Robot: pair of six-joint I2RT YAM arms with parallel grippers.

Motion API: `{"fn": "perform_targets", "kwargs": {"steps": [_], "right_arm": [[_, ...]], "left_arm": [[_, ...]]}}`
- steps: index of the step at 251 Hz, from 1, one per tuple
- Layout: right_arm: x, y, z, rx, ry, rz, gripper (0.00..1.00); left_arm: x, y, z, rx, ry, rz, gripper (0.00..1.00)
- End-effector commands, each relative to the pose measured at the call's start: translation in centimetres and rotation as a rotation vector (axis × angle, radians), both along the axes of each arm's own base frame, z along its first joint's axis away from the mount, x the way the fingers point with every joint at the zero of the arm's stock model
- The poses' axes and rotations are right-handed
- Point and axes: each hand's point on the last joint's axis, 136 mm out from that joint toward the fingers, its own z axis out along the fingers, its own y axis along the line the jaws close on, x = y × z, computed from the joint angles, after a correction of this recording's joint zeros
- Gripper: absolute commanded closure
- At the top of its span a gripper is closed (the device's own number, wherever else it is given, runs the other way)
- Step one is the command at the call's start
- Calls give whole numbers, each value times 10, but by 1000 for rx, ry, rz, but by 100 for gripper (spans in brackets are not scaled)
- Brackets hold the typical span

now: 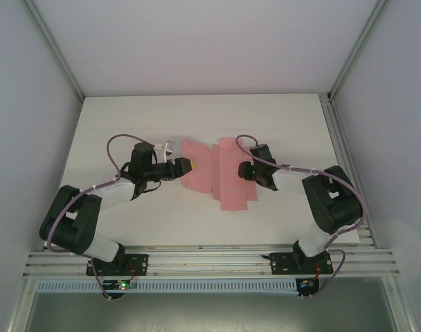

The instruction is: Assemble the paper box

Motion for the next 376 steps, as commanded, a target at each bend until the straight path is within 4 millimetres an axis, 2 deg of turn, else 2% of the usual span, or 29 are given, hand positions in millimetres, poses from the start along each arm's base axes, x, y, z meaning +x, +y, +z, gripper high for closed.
{"fn": "perform_targets", "kwargs": {"steps": [1, 19, 41, 53, 81, 103, 129, 146, 159, 174, 197, 217, 220, 225, 249, 283, 292, 331, 351, 376], "right_arm": [[-79, -17, -61, -77, 331, 19, 59], [-80, -20, -61, -86, 328, 13, 59], [-79, -22, -57, -93, 313, 11, 59], [-77, -21, -52, -92, 299, 20, 57], [-65, -13, -23, -62, 219, 55, 52], [-51, -7, 18, -26, 78, 78, 46], [-40, 3, 73, 79, -140, 130, 31], [-44, 2, 101, 161, -247, 162, 23], [-49, -5, 120, 218, -322, 169, 20], [-57, -13, 139, 295, -415, 172, 12], [-70, -28, 161, 366, -528, 136, 5], [-83, -34, 179, 396, -620, 145, 2], [-84, -34, 185, 404, -641, 147, 2], [-87, -35, 180, 415, -645, 144, 2], [-97, -35, 198, 497, -735, 155, 2], [-106, -26, 223, 603, -819, 227, 2], [-107, -22, 227, 618, -808, 252, 2], [-105, -12, 240, 654, -784, 316, 3], [-107, -10, 244, 661, -807, 345, 12], [-120, -4, 258, 706, -864, 414, 33]], "left_arm": [[10, -12, 14, -56, -43, -17, 46], [14, -9, -1, 30, -2, 10, 59], [12, -4, -17, 177, 8, 18, 67], [9, -1, -22, 253, 5, 13, 76], [9, 2, -17, 309, -44, 5, 100], [10, 2, -5, 298, -106, 8, 100], [4, -14, 27, 157, -220, -56, 100], [-6, -21, 48, 86, -295, -122, 100], [-14, -24, 65, 50, -354, -162, 100], [-24, -26, 88, 15, -436, -198, 100], [-30, -22, 119, -4, -532, -169, 100], [-35, -17, 138, -24, -572, -124, 100], [-36, -17, 141, -32, -580, -120, 100], [-40, -17, 146, -47, -594, -119, 100], [-58, -18, 172, -123, -670, -141, 100], [-93, -26, 204, -179, -773, -266, 100], [-100, -26, 211, -182, -800, -280, 100], [-110, -20, 224, -171, -869, -228, 100], [-107, -16, 221, -154, -866, -170, 100], [-108, -13, 218, -152, -872, -150, 100]]}}
